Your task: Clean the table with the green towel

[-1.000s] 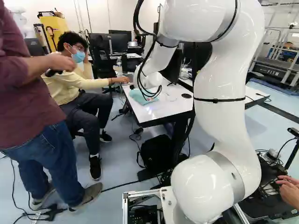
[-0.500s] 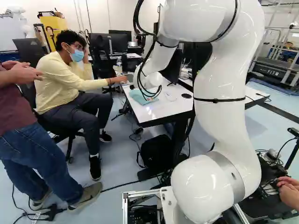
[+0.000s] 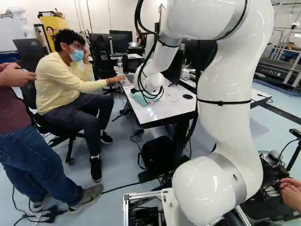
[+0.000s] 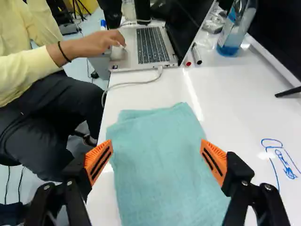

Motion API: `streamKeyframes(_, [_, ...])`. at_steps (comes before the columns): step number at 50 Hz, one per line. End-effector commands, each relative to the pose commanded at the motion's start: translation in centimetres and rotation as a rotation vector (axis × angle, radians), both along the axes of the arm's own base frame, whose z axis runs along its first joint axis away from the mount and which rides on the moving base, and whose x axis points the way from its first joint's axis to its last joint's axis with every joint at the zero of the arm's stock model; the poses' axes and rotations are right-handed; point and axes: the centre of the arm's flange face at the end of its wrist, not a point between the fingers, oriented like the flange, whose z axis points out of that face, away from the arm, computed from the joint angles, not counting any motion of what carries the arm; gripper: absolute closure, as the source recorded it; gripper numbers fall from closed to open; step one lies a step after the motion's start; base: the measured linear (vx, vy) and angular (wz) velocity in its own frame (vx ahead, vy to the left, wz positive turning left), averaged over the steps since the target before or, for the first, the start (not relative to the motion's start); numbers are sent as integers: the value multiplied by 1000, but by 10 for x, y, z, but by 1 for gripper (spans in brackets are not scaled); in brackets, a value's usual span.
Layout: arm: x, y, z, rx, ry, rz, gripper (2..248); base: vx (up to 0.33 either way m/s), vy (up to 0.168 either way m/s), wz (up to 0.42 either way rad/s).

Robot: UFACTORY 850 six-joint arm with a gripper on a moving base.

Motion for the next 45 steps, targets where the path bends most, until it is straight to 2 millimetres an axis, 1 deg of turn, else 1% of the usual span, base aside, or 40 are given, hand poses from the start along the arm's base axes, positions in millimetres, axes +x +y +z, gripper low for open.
streamKeyframes(39, [-27, -2, -23, 19, 402, -67, 3, 0, 0, 0])
streamKeyframes(45, [-24, -3, -20, 24, 409, -74, 3, 0, 0, 0])
